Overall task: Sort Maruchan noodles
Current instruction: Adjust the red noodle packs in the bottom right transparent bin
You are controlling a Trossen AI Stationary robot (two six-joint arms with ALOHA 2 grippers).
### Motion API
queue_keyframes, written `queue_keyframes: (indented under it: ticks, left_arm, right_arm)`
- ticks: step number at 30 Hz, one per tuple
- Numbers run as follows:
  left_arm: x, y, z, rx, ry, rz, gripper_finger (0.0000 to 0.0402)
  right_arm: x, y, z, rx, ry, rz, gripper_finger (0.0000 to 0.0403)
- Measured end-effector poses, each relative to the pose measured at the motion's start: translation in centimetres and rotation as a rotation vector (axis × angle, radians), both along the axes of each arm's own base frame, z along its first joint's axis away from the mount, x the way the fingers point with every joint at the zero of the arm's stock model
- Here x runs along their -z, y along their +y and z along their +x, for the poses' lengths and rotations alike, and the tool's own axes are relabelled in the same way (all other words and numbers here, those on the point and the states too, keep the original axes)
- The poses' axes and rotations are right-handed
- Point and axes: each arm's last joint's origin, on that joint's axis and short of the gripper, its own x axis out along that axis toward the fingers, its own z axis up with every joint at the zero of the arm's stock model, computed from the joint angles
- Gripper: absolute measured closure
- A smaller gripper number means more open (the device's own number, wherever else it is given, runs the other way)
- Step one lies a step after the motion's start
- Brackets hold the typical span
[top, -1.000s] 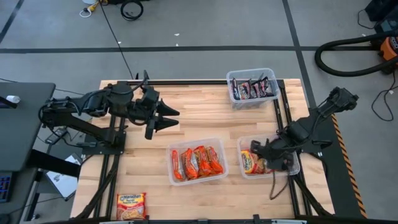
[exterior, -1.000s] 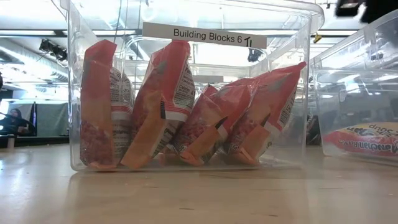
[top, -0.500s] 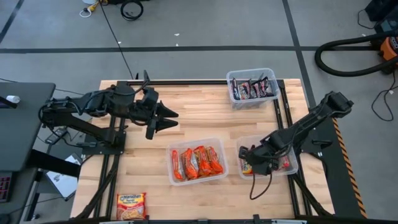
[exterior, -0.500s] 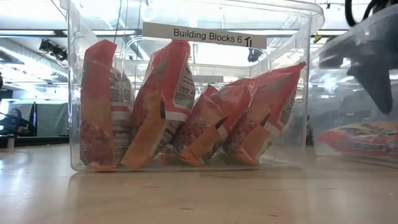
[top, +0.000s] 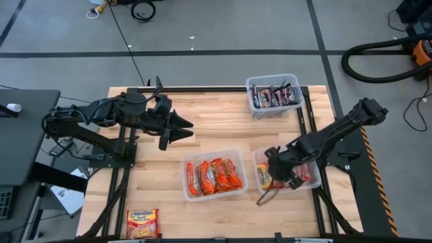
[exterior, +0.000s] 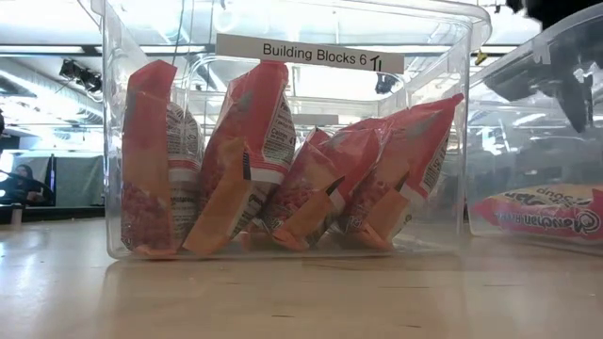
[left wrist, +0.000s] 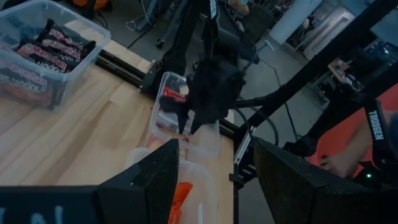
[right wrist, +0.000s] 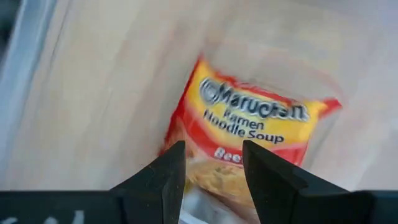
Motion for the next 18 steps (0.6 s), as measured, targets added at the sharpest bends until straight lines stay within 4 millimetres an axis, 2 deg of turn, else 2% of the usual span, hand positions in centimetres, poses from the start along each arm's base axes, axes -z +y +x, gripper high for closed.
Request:
queue_keyframes:
  ticks: [5,8,14,18]
  left_arm:
    - [0.2,0.0,-0.1,-0.003,0.027,-0.002,0.0191]
    - [0.3,0.0,-0.1,0.000,0.031,0.012,0.0191]
    - [0.3,0.0,-0.1,0.002,0.031,0.019,0.0191]
    - [0.3,0.0,-0.1,0.016,0.031,0.016,0.0191]
  right_arm:
    - [0.4,-0.3,0.1,0.408,-0.060,0.050,0.0238]
    - [1.3,-0.5,0.4,0.493,-0.090,0.010,0.0238]
    - [2.0,0.7,0.6,0.280,-0.125,-0.076,0.0240]
    - [1.0,1.3,-0.1,0.152,-0.089,-0.079,0.0240]
